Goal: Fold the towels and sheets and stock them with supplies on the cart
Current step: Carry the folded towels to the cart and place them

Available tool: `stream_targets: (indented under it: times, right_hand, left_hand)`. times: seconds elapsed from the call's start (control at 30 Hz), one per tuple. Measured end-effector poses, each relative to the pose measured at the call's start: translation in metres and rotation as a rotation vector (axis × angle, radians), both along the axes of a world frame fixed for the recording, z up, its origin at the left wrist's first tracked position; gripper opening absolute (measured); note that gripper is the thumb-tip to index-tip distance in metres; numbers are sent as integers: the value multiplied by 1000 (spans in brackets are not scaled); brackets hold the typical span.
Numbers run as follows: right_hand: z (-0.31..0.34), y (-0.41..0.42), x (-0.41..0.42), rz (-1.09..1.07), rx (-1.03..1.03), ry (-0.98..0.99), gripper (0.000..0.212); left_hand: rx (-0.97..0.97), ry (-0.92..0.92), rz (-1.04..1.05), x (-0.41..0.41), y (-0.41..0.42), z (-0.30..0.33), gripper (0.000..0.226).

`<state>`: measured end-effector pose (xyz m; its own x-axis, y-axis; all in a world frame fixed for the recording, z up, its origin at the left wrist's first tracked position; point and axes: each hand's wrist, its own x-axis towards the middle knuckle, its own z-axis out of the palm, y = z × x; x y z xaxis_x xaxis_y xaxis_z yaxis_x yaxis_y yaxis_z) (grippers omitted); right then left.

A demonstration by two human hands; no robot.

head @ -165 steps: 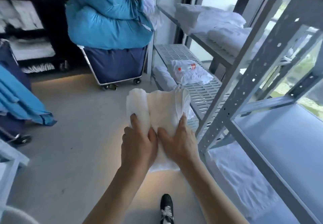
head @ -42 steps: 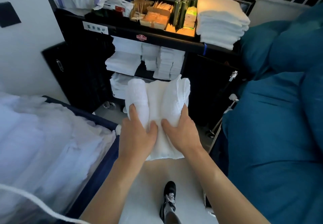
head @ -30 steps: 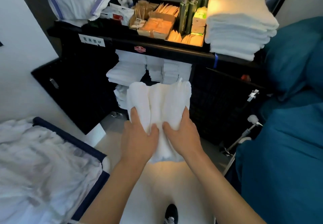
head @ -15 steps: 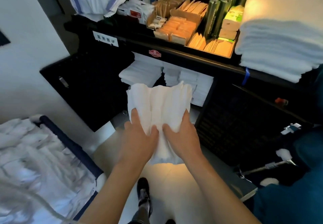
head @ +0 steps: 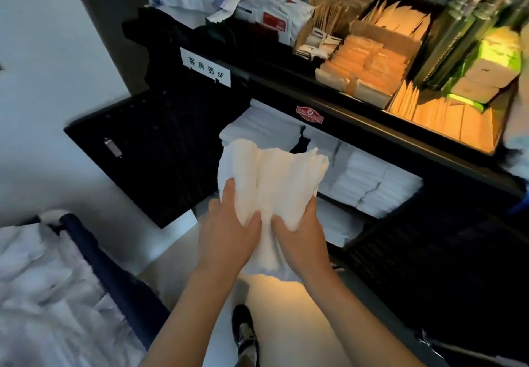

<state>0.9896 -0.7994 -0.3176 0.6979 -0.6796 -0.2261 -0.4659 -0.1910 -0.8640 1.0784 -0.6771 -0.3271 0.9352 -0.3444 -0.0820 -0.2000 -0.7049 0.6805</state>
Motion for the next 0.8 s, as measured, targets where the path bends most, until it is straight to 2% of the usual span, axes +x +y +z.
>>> stream_targets:
  times: [0.2,0.5,0.8]
  right_hand:
    - [-53,-19,83,-14,54,7,75]
    - [-128,-60,160,-73,75,-40,78]
    - [-166,-110,248,-117,74,-90,66]
  left_hand:
    - [36,56,-55,90,-14,-48,85]
    - [23,21,-130,183,-52,-114,85]
    - [93,-114,-220,287,-106,-127,85]
